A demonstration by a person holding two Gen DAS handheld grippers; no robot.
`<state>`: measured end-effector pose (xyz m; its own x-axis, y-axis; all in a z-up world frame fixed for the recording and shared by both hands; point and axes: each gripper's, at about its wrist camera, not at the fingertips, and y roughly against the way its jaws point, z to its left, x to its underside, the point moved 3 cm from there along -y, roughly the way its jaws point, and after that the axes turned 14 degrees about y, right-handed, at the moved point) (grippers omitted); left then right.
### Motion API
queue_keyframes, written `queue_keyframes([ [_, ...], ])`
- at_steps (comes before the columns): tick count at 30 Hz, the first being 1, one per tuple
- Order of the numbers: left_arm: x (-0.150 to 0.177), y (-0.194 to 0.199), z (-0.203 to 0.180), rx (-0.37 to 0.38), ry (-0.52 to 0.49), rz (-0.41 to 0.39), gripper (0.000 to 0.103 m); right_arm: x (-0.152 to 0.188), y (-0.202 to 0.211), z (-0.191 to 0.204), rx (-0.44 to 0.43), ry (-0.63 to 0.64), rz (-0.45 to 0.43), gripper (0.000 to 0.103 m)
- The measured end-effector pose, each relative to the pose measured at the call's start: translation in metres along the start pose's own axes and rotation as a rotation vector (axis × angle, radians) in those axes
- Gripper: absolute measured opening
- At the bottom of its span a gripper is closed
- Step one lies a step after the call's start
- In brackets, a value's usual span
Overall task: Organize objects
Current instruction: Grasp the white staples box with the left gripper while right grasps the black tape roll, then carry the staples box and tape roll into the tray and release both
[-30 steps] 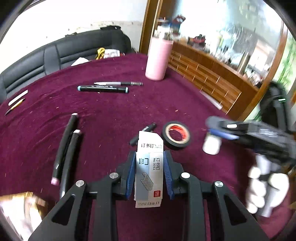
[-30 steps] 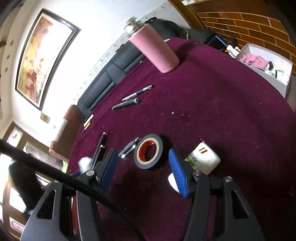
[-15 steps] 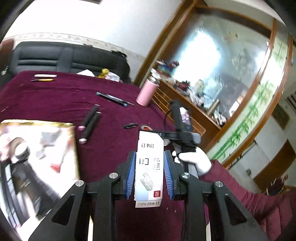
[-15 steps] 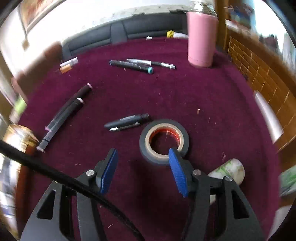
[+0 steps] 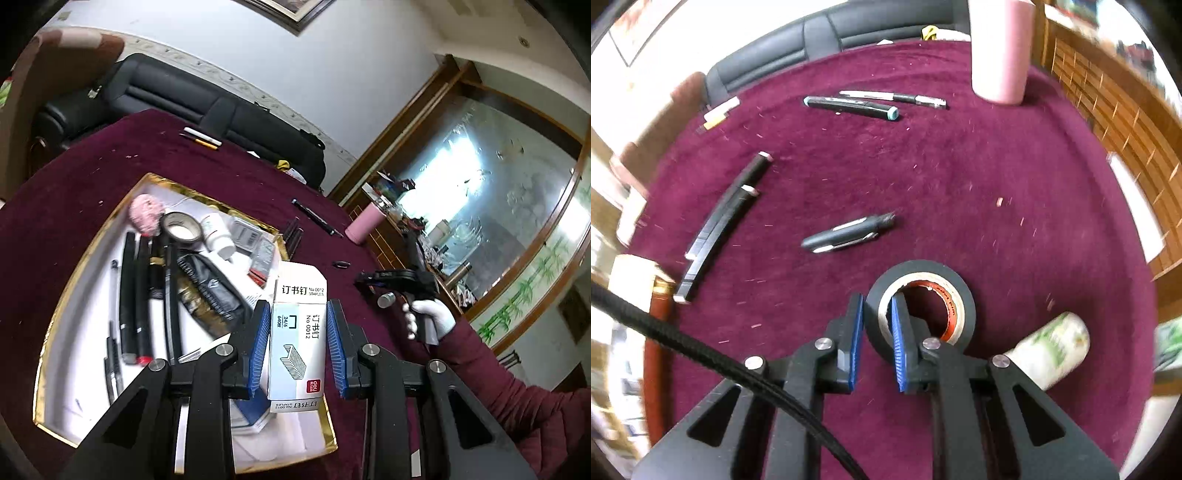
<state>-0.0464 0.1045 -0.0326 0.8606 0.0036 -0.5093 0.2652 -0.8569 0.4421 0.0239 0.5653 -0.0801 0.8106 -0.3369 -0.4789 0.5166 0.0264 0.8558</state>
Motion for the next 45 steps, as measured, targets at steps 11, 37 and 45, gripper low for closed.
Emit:
queue_keyframes([
  [11,0.003,0.015,0.014,-0.029,0.003,-0.019,0.025,0.033,0.064,0.121,-0.361,0.093,-0.141,0.013],
  [37,0.011,0.025,0.068,-0.257,0.021,-0.029,0.058,0.101,-0.007,0.323,-0.495,0.383,0.091,0.034],
  [45,-0.001,0.051,0.049,-0.191,-0.037,-0.135,0.082,0.082,0.042,0.305,-0.477,0.355,-0.093,0.034],
])
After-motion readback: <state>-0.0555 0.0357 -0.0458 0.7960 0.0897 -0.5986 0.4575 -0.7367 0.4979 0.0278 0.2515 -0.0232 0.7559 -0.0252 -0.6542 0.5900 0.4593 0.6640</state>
